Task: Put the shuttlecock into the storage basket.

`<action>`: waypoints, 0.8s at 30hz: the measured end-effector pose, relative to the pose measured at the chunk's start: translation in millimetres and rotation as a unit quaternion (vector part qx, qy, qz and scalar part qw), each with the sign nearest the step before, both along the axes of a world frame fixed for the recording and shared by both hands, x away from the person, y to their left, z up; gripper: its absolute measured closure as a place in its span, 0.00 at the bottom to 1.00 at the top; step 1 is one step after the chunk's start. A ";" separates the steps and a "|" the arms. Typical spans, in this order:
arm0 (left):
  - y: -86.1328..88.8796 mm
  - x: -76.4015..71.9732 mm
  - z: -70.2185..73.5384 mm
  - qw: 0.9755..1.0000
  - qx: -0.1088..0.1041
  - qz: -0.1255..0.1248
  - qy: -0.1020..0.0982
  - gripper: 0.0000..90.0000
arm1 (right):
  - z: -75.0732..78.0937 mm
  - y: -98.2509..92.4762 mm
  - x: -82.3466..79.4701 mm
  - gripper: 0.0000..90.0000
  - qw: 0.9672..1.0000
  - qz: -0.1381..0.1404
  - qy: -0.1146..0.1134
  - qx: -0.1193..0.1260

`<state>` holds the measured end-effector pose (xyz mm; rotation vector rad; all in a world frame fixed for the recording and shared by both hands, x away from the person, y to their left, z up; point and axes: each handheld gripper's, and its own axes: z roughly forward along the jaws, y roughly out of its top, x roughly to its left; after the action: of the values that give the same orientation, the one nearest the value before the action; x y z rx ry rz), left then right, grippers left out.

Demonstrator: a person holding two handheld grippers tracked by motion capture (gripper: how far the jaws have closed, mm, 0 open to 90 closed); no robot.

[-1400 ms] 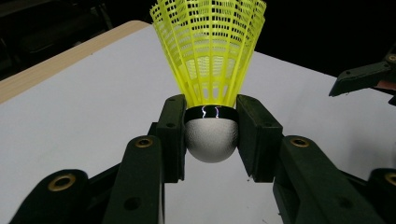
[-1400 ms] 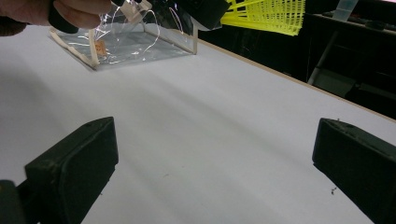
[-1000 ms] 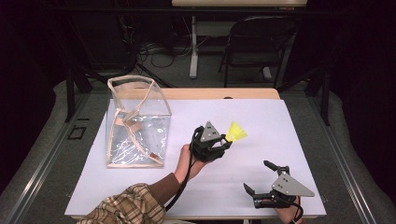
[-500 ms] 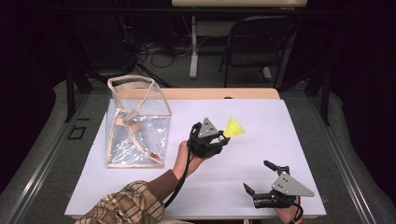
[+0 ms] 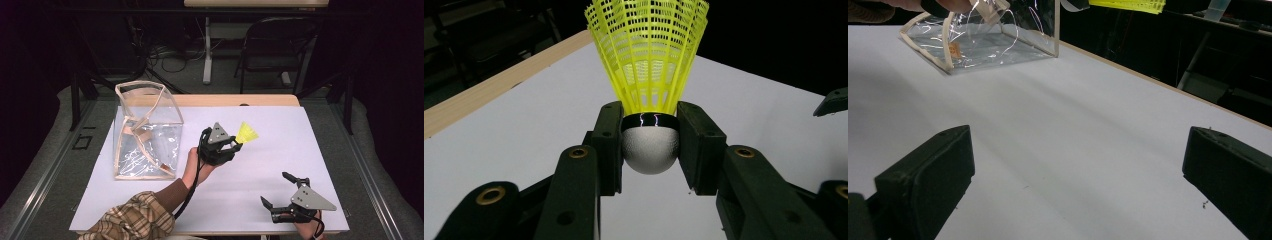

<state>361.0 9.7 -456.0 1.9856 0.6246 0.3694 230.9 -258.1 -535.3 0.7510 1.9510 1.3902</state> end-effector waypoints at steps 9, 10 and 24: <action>7.1 4.6 5.5 1.000 -0.001 0.007 -0.008 0.72 | 0.0 0.0 -0.1 0.00 1.000 0.000 0.000 0.000; 8.7 5.3 6.2 1.000 -0.002 0.009 -0.009 0.72 | 0.0 0.0 -0.1 0.00 1.000 0.000 0.000 0.000; 26.7 13.4 16.2 0.999 -0.003 0.029 -0.022 0.72 | -0.3 0.2 0.5 0.00 1.000 -0.001 0.000 0.000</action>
<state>374.3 36.4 -439.9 1.9511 0.6561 0.4458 231.4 -257.9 -535.6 0.7517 1.9508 1.3884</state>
